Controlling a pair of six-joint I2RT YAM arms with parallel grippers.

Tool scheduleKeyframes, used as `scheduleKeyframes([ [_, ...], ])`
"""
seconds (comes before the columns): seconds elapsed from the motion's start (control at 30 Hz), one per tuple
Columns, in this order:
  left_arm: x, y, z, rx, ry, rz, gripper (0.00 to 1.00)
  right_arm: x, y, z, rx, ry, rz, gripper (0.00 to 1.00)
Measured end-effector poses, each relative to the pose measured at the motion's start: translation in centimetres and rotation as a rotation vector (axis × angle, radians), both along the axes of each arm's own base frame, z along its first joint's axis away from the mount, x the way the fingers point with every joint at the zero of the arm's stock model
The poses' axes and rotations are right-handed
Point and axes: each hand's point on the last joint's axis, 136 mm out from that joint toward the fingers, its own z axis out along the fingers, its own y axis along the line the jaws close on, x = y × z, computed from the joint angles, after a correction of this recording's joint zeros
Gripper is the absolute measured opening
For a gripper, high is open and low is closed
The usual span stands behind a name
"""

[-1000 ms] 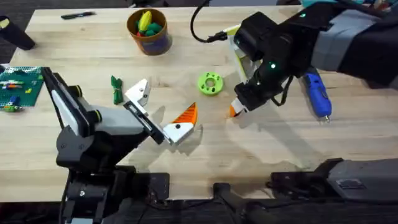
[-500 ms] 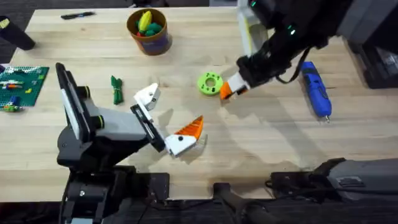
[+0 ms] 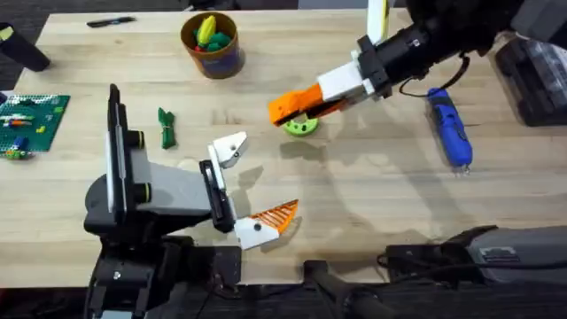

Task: Pick up the gripper from the table and insert it into the empty holder that is missing its gripper. Then pick up a screw, insert it into the mounting hole, and use the screwdriver to tighten it. Finally, clean up the table by picking up the vegetable and placing it into the bucket.

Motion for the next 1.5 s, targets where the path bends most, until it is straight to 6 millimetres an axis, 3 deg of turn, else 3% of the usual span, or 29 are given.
scheduleKeyframes([
  [0.03, -0.2, -0.1, 0.0, 0.000, -0.003, -0.012, 0.985, -0.4, 0.5, 0.9, 0.068, -0.004, 0.034, 0.006],
  [0.13, -0.3, -0.1, 0.0, 0.001, -0.006, -0.018, 0.986, -1.0, 0.7, 0.6, 0.129, 0.004, 0.061, 0.006],
  [0.17, -0.3, -0.1, 0.0, 0.002, -0.008, -0.020, 0.986, -2.0, 0.4, -0.5, 0.230, 0.039, 0.082, 0.006],
  [0.37, -0.3, -0.1, 0.0, 0.002, -0.009, -0.021, 0.985, -4.9, -1.4, -2.7, 0.413, 0.189, 0.046, 0.006],
  [0.53, -0.3, -0.1, 0.0, 0.002, -0.009, -0.021, 0.986, -6.9, -2.3, -4.0, 0.462, 0.294, 0.004, 0.006],
  [0.8, -0.3, -0.1, 0.0, 0.003, -0.012, -0.021, 0.986, -7.2, -2.4, -3.9, 0.504, 0.277, 0.007, 0.006],
  [0.93, -0.3, -0.1, 0.0, 0.003, -0.012, -0.021, 0.986, -9.0, -2.9, -4.7, 0.485, 0.367, -0.024, 0.006],
  [1.0, -0.3, -0.1, 0.0, 0.003, -0.012, -0.021, 0.985, -10.3, -3.9, -4.1, 0.472, 0.455, -0.088, 0.005],
  [1.1, -0.3, -0.1, 0.0, 0.003, -0.012, -0.021, 0.986, -9.5, -5.6, -2.8, 0.501, 0.409, -0.177, 0.005],
  [1.2, -0.3, -0.1, 0.0, 0.003, -0.012, -0.021, 0.986, -8.8, -6.3, -2.8, 0.522, 0.321, -0.198, 0.005],
  [1.5, -0.3, -0.1, 0.0, 0.003, -0.013, -0.020, 0.986, -9.3, -5.4, -4.1, 0.528, 0.191, -0.101, 0.005],
])
